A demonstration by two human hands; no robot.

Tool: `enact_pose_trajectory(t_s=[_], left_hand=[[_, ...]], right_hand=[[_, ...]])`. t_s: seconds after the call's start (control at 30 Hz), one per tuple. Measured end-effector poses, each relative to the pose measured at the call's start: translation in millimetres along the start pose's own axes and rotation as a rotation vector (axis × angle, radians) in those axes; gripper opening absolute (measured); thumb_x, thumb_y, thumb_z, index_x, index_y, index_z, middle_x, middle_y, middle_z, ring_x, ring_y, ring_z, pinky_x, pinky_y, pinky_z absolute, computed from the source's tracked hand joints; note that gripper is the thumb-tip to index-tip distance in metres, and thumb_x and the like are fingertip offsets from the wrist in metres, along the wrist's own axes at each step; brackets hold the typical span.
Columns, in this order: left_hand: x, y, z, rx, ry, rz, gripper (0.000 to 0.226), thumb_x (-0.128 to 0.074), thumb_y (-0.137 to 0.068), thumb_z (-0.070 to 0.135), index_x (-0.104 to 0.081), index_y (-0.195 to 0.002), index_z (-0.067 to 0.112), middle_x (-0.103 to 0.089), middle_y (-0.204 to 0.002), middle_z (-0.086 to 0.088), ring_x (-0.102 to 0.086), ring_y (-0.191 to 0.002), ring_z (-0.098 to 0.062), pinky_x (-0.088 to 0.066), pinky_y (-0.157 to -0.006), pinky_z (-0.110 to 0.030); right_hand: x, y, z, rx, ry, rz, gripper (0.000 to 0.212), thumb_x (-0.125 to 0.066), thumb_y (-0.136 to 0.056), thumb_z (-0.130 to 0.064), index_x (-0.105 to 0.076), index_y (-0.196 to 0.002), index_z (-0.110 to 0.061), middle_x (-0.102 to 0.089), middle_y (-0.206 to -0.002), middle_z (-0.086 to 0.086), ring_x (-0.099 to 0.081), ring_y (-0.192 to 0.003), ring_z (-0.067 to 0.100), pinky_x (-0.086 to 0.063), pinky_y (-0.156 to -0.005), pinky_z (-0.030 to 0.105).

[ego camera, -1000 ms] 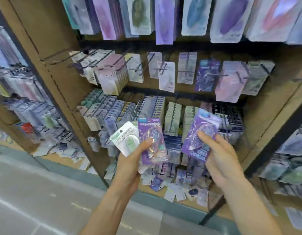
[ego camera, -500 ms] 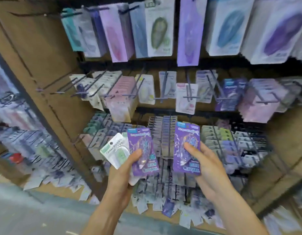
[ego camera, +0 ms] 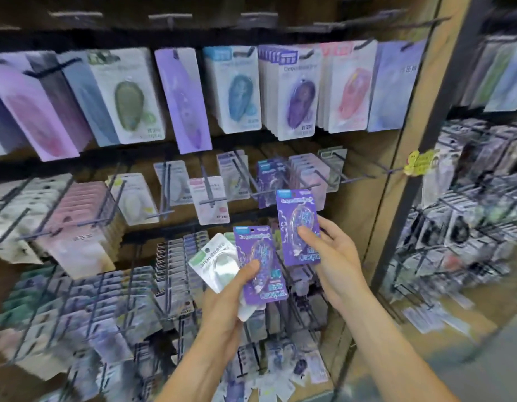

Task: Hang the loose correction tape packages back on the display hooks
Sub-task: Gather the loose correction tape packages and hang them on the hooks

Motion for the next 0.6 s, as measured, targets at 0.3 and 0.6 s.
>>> enact_pose_trajectory(t_s=[0.3,0.6], left_hand=[[-1.8,0.7,1.8,0.013,0.012,-0.028,0.058,-0.082,-0.076,0.022,-0.067,-0.131,0.013,-0.079,-0.116,-0.012,-0.077,-0.101,-0.033,-0.066,-0.072,-0.038],[-9.7,2.1,2.3,0.019,0.037,-0.050,0.059,-0.082,-0.078,0.022,-0.065,-0.134,0.014,-0.079,-0.116,-0.011,-0.077,-0.104,-0.031,-0.066,-0.074,-0.036]], right_hand=[[6.7,-12.7,0.7,0.015,0.085,0.064,0.025,-0.073,-0.093,-0.017,-0.067,-0.118,-0.015,-0.079,-0.108,0.003,-0.076,-0.099,0.022,-0.059,-0.086,0.042],[8.3,-15.2,4.1,-0.007,0.105,0.031,0.028,-0.072,-0.095,-0.019,-0.065,-0.121,-0.012,-0.078,-0.110,0.003,-0.075,-0.100,0.024,-0.059,-0.082,0.040]])
Point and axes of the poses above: each hand's wrist, its own y-axis away from the middle knuckle, its own x-axis out of the back of the hand, z = x × y, the point moved 7 cm from there along -y, towards the middle knuckle
